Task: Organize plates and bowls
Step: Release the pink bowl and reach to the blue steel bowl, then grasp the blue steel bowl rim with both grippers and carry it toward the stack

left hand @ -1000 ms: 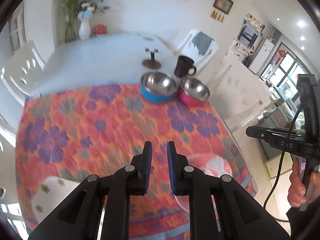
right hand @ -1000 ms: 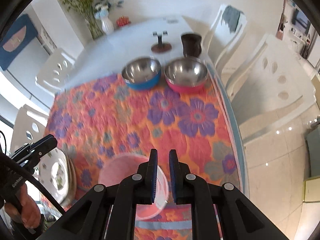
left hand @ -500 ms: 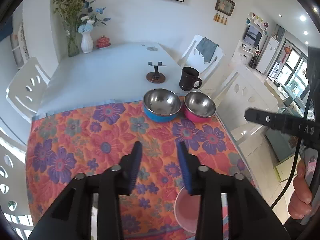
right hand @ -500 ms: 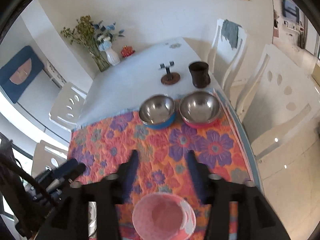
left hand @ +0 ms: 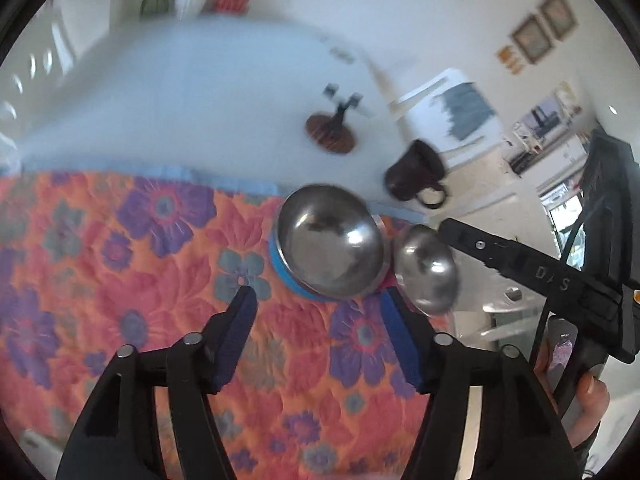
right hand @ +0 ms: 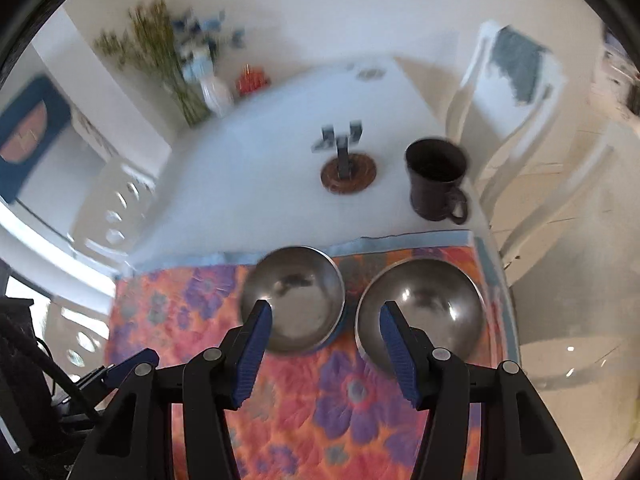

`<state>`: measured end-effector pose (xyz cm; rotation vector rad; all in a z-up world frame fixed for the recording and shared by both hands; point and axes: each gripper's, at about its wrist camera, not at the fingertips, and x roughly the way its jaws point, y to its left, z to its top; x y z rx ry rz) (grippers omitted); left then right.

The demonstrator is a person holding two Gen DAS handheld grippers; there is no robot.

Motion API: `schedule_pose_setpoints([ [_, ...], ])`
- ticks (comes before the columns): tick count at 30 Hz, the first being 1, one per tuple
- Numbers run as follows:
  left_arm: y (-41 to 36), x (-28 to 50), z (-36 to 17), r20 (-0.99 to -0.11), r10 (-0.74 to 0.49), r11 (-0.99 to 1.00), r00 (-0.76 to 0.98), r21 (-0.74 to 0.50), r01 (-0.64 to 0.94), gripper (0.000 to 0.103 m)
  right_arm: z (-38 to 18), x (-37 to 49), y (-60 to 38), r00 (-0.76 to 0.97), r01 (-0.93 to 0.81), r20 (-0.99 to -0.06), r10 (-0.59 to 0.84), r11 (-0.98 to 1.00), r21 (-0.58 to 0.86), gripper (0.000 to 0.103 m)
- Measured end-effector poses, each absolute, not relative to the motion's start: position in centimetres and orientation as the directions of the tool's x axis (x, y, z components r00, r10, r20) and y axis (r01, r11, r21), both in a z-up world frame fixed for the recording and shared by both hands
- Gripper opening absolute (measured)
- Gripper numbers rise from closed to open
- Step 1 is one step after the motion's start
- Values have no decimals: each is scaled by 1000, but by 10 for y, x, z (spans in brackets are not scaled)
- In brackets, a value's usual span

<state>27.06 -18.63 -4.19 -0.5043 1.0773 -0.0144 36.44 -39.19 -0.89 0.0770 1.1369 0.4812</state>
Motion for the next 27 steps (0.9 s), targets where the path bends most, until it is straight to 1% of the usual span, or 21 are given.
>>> schedule_pose_setpoints([
  [2,-181,286,-64,-851,-268,870,452,-415,-266,52,-36,391,-376,257,-355,-880,398,886,297,44],
  [3,-178,294,-77,-856,-276,859,436,-423,-287,51,-48,403,-370,231,-357,-893,387,887,292,42],
  [6,-174,310,-99,-866,-279,847,415,-425,-319,46,-75,430,-357,198,-364,-912,359,891,271,41],
  [9,-176,321,-115,-870,-289,845,399,-427,-321,41,-91,445,-340,183,-419,-925,332,878,232,40],
  [10,-178,323,-117,-873,-291,848,392,-425,-318,37,-97,447,-335,175,-440,-930,323,871,219,38],
  [11,-180,327,-122,-876,-298,850,379,-425,-313,32,-102,448,-330,163,-458,-936,312,864,208,32],
  [12,-181,330,-127,-876,-311,849,368,-430,-308,29,-107,449,-326,149,-466,-939,310,859,209,20],
  [13,-180,334,-132,-879,-321,849,354,-432,-304,28,-113,449,-323,126,-473,-942,310,853,218,15],
  [15,-181,335,-132,-879,-316,851,356,-429,-304,27,-120,448,-321,114,-469,-946,304,856,219,15],
  [19,-173,328,-125,-865,-342,826,366,-463,-322,27,-112,442,-321,122,-469,-944,307,856,217,14],
  [22,-169,313,-107,-852,-342,824,395,-474,-309,26,-95,431,-324,127,-459,-932,340,853,249,14],
  [27,-172,277,-76,-843,-324,825,430,-474,-308,26,-56,393,-325,180,-441,-920,348,865,241,15],
])
